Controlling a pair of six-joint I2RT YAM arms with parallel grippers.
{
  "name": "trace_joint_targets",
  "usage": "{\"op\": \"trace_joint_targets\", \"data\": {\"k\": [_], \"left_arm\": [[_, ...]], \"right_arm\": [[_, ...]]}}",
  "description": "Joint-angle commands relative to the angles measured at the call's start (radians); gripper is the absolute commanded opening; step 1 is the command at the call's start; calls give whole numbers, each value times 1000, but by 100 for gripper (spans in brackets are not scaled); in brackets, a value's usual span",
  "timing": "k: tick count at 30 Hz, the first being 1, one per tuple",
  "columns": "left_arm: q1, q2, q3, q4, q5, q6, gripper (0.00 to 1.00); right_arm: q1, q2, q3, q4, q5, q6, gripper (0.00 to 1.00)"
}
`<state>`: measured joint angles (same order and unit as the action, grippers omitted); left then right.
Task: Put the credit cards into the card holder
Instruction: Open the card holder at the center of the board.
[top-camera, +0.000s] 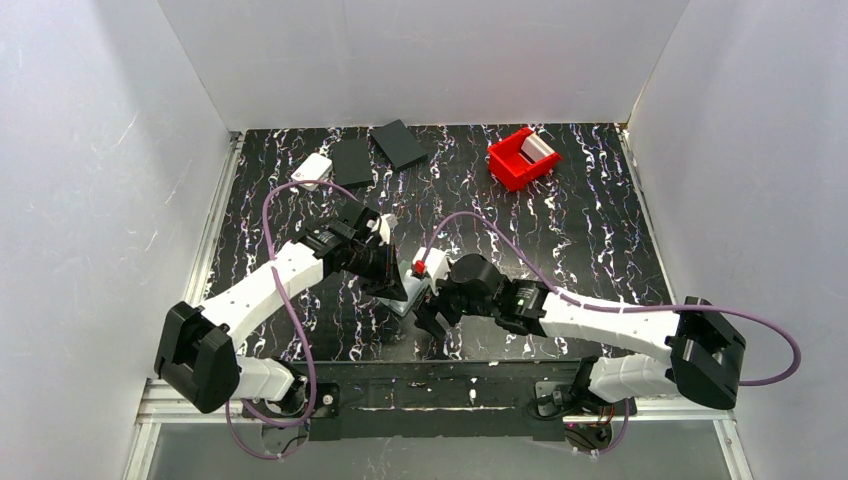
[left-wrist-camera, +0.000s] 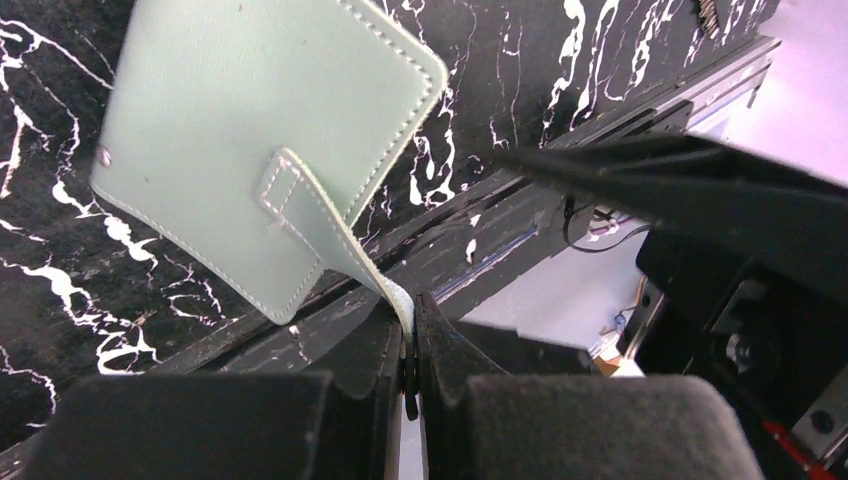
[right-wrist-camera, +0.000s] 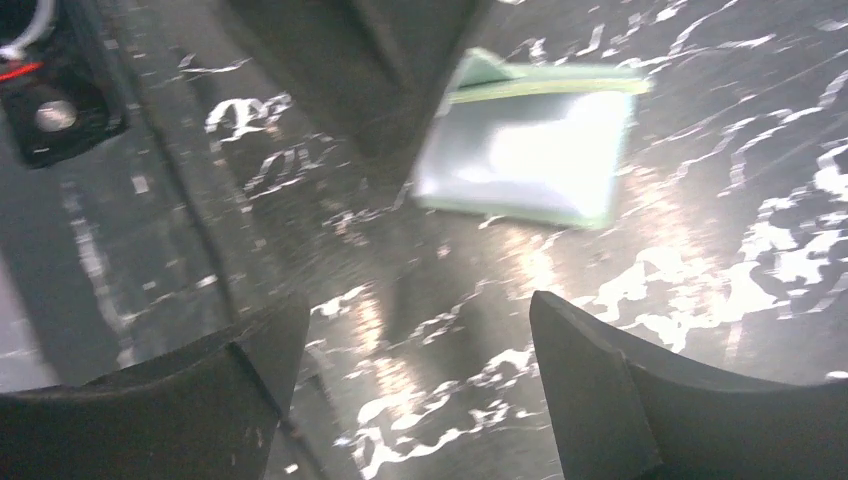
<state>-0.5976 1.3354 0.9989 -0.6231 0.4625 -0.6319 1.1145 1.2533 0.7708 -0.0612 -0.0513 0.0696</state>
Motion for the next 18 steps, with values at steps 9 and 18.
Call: {"op": "trace_joint_targets", "data": {"k": [9,18], "left_arm": [[4,-75,18,-110,77,144,0],[4,-77,17,-117,130,165,0]], "right_arm": [[-173,-56,-159,511,-372,-391,83],[-171,82,-157,615,-441,-388,80]]}}
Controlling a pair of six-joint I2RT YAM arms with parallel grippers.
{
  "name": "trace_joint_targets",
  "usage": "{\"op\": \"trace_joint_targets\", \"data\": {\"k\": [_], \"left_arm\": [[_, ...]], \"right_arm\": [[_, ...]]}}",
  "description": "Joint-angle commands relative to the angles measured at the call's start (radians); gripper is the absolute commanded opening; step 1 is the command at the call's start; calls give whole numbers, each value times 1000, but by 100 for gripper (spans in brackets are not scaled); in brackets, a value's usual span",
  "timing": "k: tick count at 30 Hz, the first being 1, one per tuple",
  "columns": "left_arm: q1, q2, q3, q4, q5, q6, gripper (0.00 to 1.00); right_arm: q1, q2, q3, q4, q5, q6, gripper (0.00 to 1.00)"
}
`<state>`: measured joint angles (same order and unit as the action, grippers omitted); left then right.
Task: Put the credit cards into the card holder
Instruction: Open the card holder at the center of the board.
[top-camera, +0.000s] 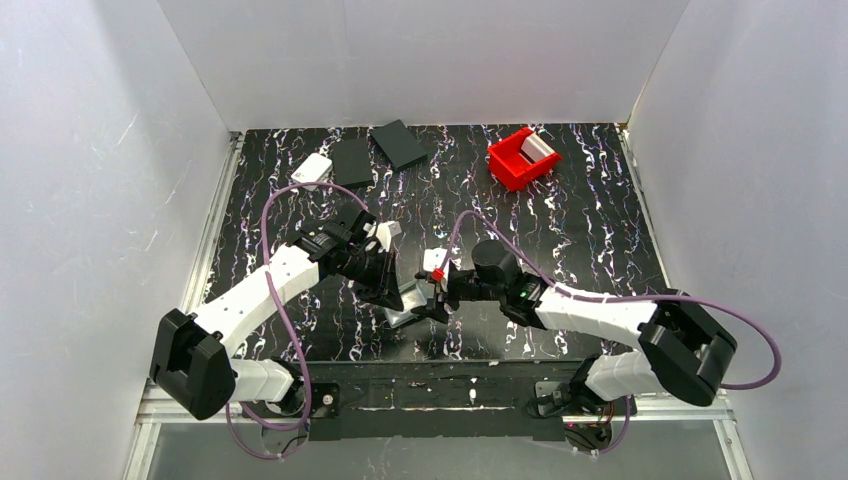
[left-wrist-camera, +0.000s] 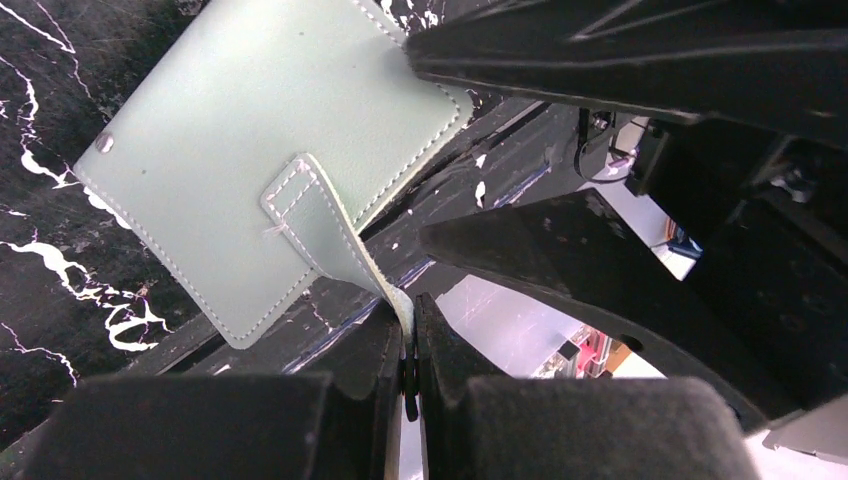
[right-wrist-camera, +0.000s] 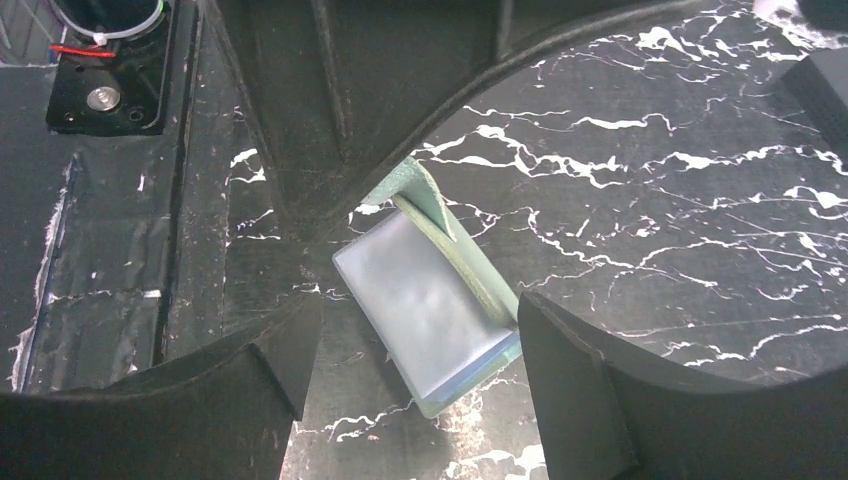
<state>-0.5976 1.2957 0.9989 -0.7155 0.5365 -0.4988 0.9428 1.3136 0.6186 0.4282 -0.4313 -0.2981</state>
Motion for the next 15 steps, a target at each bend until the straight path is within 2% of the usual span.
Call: {"op": "trace_joint_targets", "data": {"k": [1,6,11,12,15], "left_arm": [[4,-39,16,-26,59,34,0],[2,-48,2,-28,72,40,0],[2,-48,4,-30,80,48,0],[2,-45,6,-30,81,50,0],[1,-35,18,-41,79,60,0]], "right_arm": [[1,31,3,124,-58,-22,80],[1,69,18,139,-35,-27,77],[4,95,15,169,-24,-6,69],[5,101,13,180,-22,2,65],[5,120,12,213,-29,54,45]]}}
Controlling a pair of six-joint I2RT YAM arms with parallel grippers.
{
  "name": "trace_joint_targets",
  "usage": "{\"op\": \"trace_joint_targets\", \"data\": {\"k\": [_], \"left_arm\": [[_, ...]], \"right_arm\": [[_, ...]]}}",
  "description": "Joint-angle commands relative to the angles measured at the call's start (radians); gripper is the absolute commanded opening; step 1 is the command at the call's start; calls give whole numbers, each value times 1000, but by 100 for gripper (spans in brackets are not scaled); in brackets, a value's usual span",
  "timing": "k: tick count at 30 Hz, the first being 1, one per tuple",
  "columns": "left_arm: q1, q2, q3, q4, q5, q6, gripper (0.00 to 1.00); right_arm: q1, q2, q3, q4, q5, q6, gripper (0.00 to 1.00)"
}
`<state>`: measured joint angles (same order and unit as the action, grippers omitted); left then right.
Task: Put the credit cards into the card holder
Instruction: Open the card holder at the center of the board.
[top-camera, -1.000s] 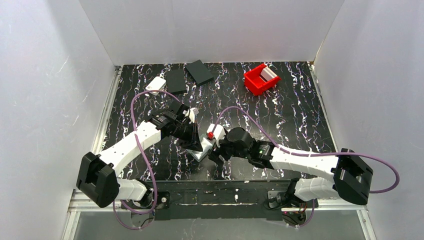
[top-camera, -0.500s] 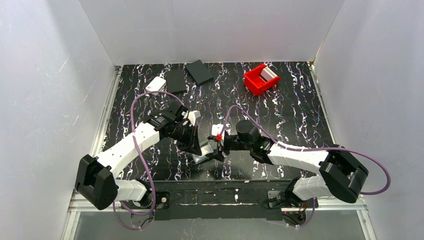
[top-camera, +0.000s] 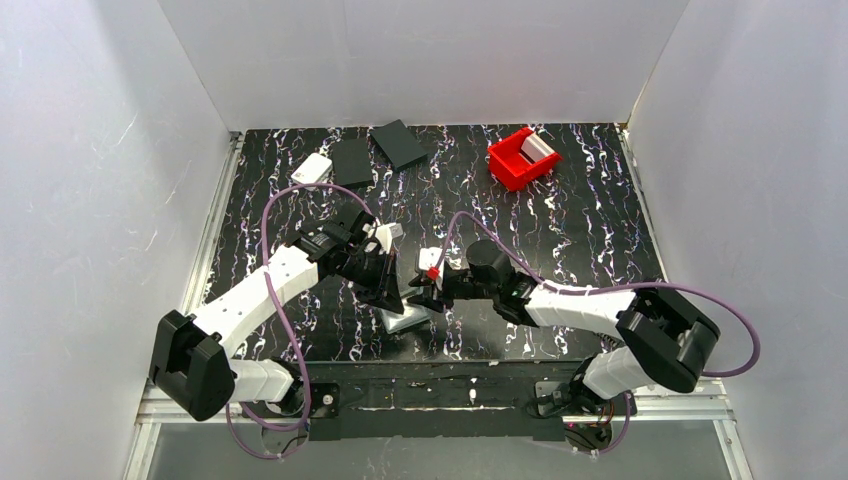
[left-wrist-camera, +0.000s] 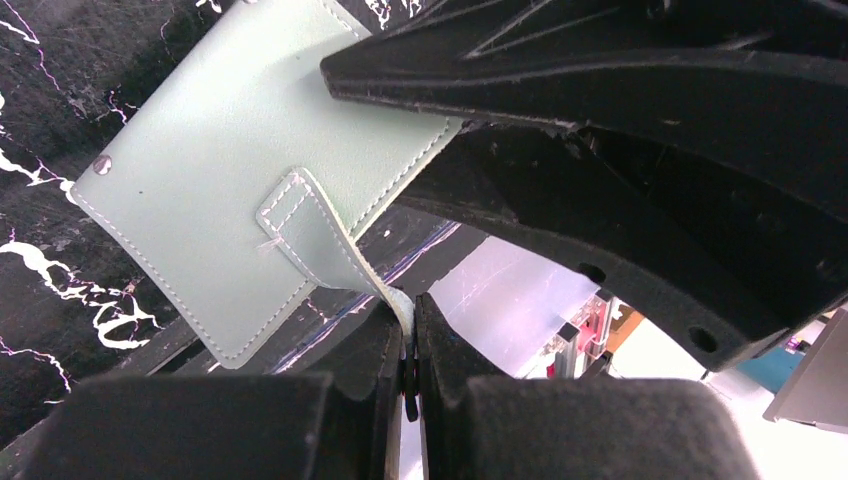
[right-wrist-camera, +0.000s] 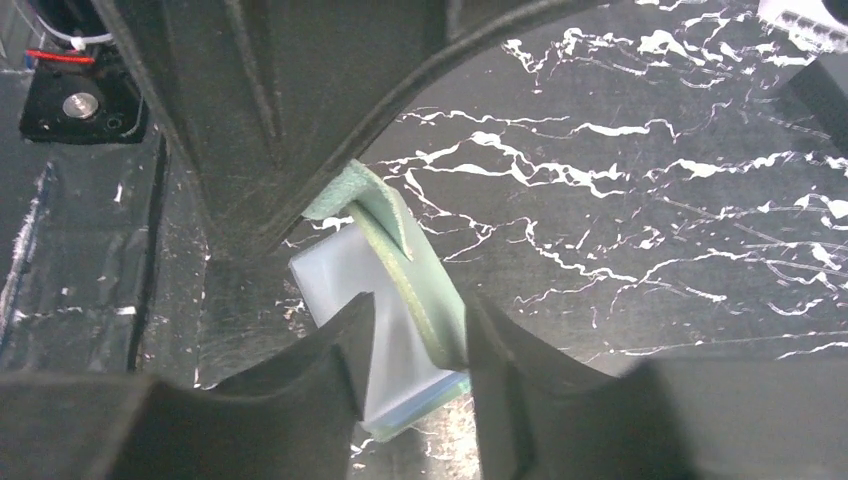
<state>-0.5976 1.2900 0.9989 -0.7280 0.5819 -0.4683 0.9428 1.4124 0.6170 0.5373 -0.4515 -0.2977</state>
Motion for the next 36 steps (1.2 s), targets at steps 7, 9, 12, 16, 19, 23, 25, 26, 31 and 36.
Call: {"op": "trace_joint_targets", "data": {"k": [7,9,12,16,19,23,25,26,31,36], "left_arm": [[2,-78,57,-47,-60,-5,34],[2,-115,80,-60,-128,-11,48],[4,-166,115,-89,-224,-20,66],[4,-235,115,-77,-356,-73,77],[4,-292,20,30,-368,-179,80],[4,-337,-204,271,-229,-362,76],[3,-350,-308,381,-197,-447,71],[2,-354,-344,425,-190,-470,68],[-3,-329,-393,502,-158,-483,61],[-15,-291,-377,533,-139,-470,69]], "right_arm": [[5,23,-48,144,93,295,8],[5,17,-73,126,187,416,1],[5,-5,-99,76,350,620,1],[2,-41,-124,-70,600,945,1],[-27,-38,-192,-49,645,1204,1],[-47,3,-199,-90,646,1320,1],[-51,33,-201,-77,630,1342,1],[-53,45,-201,-75,623,1348,1],[-55,57,-188,-83,608,1315,1],[-31,-15,-138,-165,674,1193,1]]}}
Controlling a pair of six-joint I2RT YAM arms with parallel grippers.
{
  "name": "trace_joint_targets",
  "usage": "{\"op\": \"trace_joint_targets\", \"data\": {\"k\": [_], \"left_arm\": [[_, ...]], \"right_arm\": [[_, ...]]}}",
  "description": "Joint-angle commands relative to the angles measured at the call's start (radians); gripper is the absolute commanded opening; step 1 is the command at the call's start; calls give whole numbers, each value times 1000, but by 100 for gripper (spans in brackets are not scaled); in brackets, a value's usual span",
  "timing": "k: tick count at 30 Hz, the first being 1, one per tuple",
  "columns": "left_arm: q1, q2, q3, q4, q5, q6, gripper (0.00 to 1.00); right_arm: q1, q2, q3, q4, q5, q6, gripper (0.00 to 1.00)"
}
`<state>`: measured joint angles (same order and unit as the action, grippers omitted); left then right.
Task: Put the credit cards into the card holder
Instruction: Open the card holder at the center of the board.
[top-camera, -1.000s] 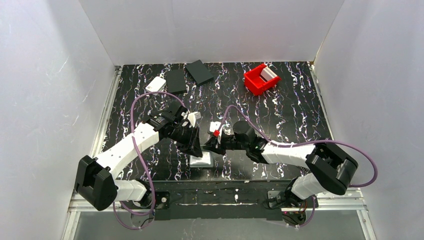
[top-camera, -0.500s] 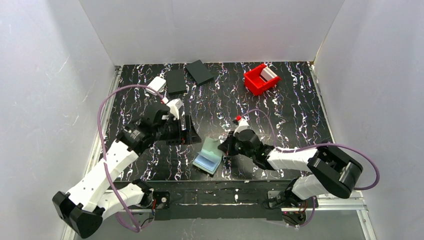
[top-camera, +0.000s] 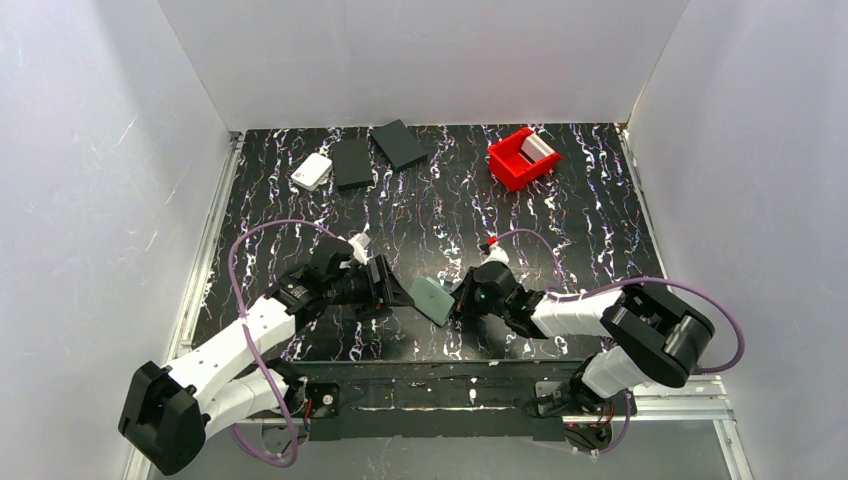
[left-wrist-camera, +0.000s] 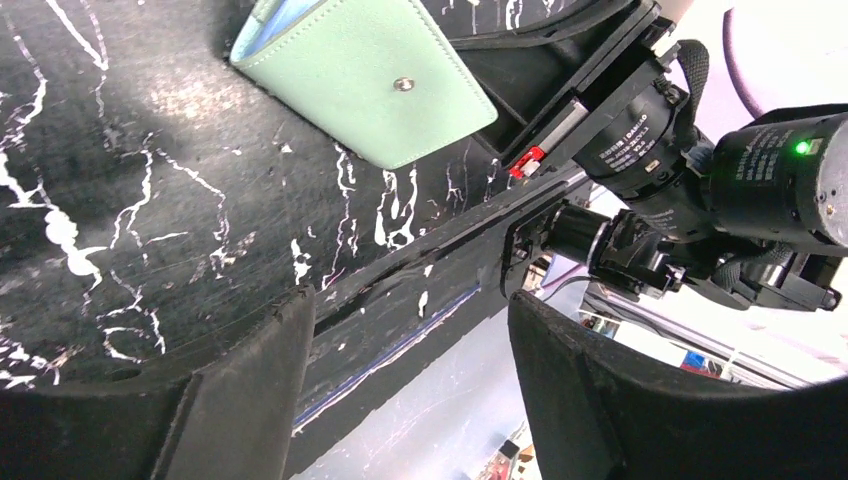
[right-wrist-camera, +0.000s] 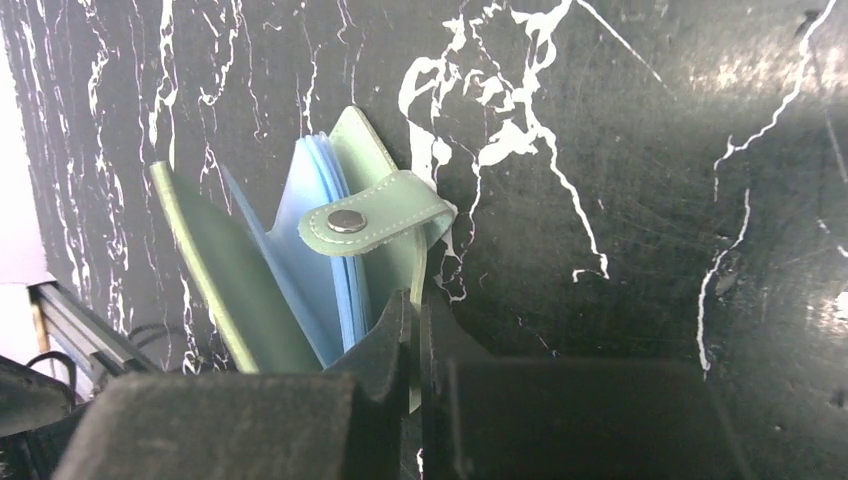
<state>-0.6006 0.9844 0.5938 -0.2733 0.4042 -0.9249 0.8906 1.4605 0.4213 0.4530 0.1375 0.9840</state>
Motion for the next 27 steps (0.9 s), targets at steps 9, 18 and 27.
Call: {"op": "trace_joint_targets", "data": {"k": [9,18,27], "left_arm": [[-17,9,43,75,-18,-50,78],[-18,-83,8,59,-65,-62,61],[-25,-68,-12,69,-51,-72,71]], "right_arm": [[195,-99,139,-171,308,-247,1],[268,-120,139,-127,392,-345,1],[367,-123,156,-65,485,-480,1]]}}
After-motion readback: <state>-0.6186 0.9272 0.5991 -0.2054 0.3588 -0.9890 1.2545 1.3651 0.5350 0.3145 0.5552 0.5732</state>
